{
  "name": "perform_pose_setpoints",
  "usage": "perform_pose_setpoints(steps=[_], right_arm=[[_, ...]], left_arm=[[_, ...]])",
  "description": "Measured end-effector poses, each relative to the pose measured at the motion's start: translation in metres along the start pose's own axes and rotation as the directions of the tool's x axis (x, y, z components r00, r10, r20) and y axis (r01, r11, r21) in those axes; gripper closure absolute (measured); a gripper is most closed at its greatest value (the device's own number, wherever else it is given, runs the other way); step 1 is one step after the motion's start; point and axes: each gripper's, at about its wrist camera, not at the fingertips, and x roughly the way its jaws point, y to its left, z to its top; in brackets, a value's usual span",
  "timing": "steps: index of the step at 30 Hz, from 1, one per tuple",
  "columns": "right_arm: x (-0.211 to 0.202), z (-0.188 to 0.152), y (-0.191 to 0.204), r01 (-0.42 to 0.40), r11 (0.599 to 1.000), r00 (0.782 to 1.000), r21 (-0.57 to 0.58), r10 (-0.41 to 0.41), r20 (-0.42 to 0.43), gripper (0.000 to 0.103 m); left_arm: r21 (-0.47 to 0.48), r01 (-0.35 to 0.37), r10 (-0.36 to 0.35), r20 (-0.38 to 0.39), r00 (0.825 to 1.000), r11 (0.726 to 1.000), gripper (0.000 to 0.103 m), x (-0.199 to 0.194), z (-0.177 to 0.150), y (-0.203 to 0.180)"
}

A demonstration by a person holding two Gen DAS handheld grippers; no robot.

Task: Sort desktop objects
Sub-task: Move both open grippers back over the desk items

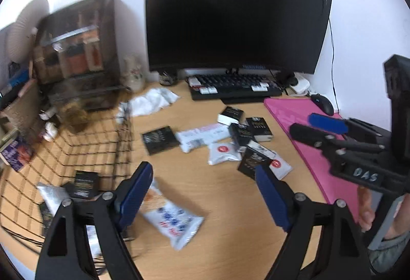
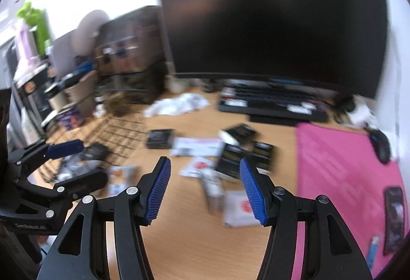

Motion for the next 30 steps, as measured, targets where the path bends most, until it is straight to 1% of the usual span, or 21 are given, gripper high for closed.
perform_pose_setpoints(steps=[1, 2, 3, 4, 5, 8, 10, 12, 13, 15, 21, 25, 26, 27, 28, 30], right_arm=[[-0.001, -0.002, -0.008, 0.017, 1.0, 1.0, 0.01, -0.017, 0.0, 0.043], [-0.001, -0.004, -0.016, 0.029, 0.999, 1.0, 0.02, -0.029, -0.001, 0.042], [-0.002, -0.006, -0.022, 0.035, 0.999, 0.999, 0.029, -0.035, -0.004, 0.04], [-0.001, -0.008, -0.027, 0.034, 0.999, 0.999, 0.036, -0.034, -0.007, 0.039], [0.0, -0.01, -0.032, 0.034, 0.999, 0.999, 0.04, -0.033, -0.012, 0.039], [0.005, -0.016, -0.04, 0.045, 0.998, 0.999, 0.043, -0.044, -0.031, 0.039], [0.009, -0.019, -0.047, 0.056, 0.997, 0.998, 0.053, -0.053, -0.045, 0.039], [0.011, -0.019, -0.052, 0.063, 0.996, 0.997, 0.062, -0.06, -0.049, 0.039], [0.013, -0.02, -0.054, 0.064, 0.996, 0.997, 0.065, -0.061, -0.051, 0.038], [0.015, -0.02, -0.056, 0.062, 0.996, 0.997, 0.064, -0.058, -0.053, 0.039], [0.025, -0.025, -0.057, 0.057, 0.996, 0.996, 0.064, -0.052, -0.075, 0.038], [0.037, -0.032, -0.057, 0.06, 0.996, 0.993, 0.065, -0.053, -0.107, 0.038], [0.038, -0.032, -0.057, 0.059, 0.996, 0.993, 0.065, -0.052, -0.109, 0.038], [0.039, -0.032, -0.056, 0.058, 0.996, 0.993, 0.065, -0.051, -0.111, 0.039], [0.039, -0.033, -0.055, 0.057, 0.996, 0.993, 0.064, -0.05, -0.111, 0.038], [0.04, -0.033, -0.055, 0.054, 0.997, 0.993, 0.064, -0.047, -0.11, 0.038]], left_arm=[[-0.019, 0.043, -0.044, -0.038, 0.998, 0.999, 0.019, 0.01, 0.001, 0.0], [-0.058, 0.095, -0.101, -0.1, 0.99, 0.994, 0.019, 0.023, 0.003, 0.0], [-0.088, 0.124, -0.136, -0.14, 0.981, 0.988, 0.019, 0.032, 0.004, 0.0], [-0.104, 0.137, -0.152, -0.153, 0.976, 0.985, 0.019, 0.038, 0.003, 0.0], [-0.098, 0.134, -0.147, -0.15, 0.978, 0.986, 0.019, 0.043, 0.003, -0.004], [0.007, 0.111, -0.108, -0.154, 0.982, 0.994, 0.019, 0.054, -0.001, -0.027], [0.054, 0.138, -0.126, -0.191, 0.973, 0.989, 0.019, 0.066, -0.01, -0.042], [0.048, 0.18, -0.164, -0.233, 0.959, 0.982, 0.019, 0.078, -0.019, -0.048], [0.041, 0.188, -0.172, -0.25, 0.953, 0.981, 0.019, 0.084, -0.023, -0.049], [0.027, 0.17, -0.156, -0.274, 0.949, 0.985, 0.019, 0.095, -0.029, -0.049], [-0.008, 0.105, -0.103, -0.3, 0.948, 0.994, 0.019, 0.113, -0.038, -0.034], [0.009, 0.087, -0.081, -0.281, 0.956, 0.996, 0.019, 0.115, -0.039, -0.03], [0.019, 0.084, -0.076, -0.273, 0.959, 0.996, 0.016, 0.116, -0.039, -0.031], [0.032, 0.086, -0.074, -0.27, 0.96, 0.996, 0.004, 0.12, -0.04, -0.032], [0.062, 0.081, -0.062, -0.265, 0.962, 0.995, 0.001, 0.123, -0.042, -0.035], [0.165, 0.055, -0.009, -0.268, 0.963, 0.985, 0.001, 0.125, -0.048, -0.047]])
